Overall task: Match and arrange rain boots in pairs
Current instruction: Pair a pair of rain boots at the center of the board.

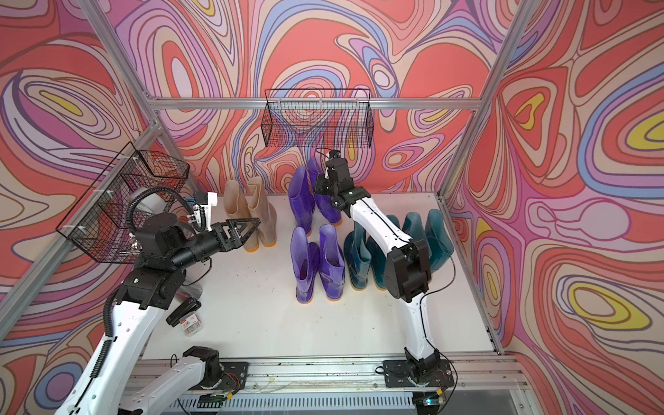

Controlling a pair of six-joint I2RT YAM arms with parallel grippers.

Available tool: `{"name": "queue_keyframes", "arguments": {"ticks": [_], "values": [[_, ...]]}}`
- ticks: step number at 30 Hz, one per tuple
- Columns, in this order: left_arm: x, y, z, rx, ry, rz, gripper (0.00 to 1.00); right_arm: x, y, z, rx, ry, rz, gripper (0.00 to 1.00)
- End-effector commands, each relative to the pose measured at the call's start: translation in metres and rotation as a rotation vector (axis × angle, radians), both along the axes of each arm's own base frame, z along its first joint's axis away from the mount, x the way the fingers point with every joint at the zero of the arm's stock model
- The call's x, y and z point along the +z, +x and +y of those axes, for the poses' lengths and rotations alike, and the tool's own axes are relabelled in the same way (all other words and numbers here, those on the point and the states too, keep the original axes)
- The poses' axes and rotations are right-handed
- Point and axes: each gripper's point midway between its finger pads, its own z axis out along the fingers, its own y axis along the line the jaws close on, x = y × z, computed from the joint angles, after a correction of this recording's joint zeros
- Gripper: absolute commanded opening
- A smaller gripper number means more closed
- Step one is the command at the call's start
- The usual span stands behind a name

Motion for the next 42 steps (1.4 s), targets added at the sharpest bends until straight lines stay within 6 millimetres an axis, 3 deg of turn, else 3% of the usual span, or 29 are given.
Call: {"name": "queue_keyframes", "arguments": {"ticks": [1,8,15,22,26,33,42], "values": [[-0.004,-0.002,0.001,0.002,0.014,0.003,0.93,0.022,0.004,0.007,-0.02,0.094,-0.03,0.0],[-0.001,-0.001,0.0,-0.002,0.004,-0.006,0.93,0.027,-0.005,0.009,-0.081,0.194,0.008,0.0],[0.001,-0.004,0.0,-0.004,0.01,-0.011,0.93,0.023,-0.01,0.002,-0.157,0.174,0.035,0.0],[0.0,-0.002,-0.001,-0.009,0.001,-0.006,0.93,0.035,-0.022,0.008,-0.149,0.148,0.01,0.0],[0.0,-0.004,-0.001,-0.01,0.002,-0.01,0.93,0.018,-0.028,0.006,-0.155,0.119,0.052,0.0],[-0.008,0.002,-0.003,-0.013,-0.013,0.011,0.93,0.022,-0.048,0.004,-0.169,0.119,0.005,0.0],[-0.011,0.002,-0.003,-0.012,-0.022,0.015,0.93,0.016,-0.048,0.013,-0.134,0.131,0.032,0.0]]}}
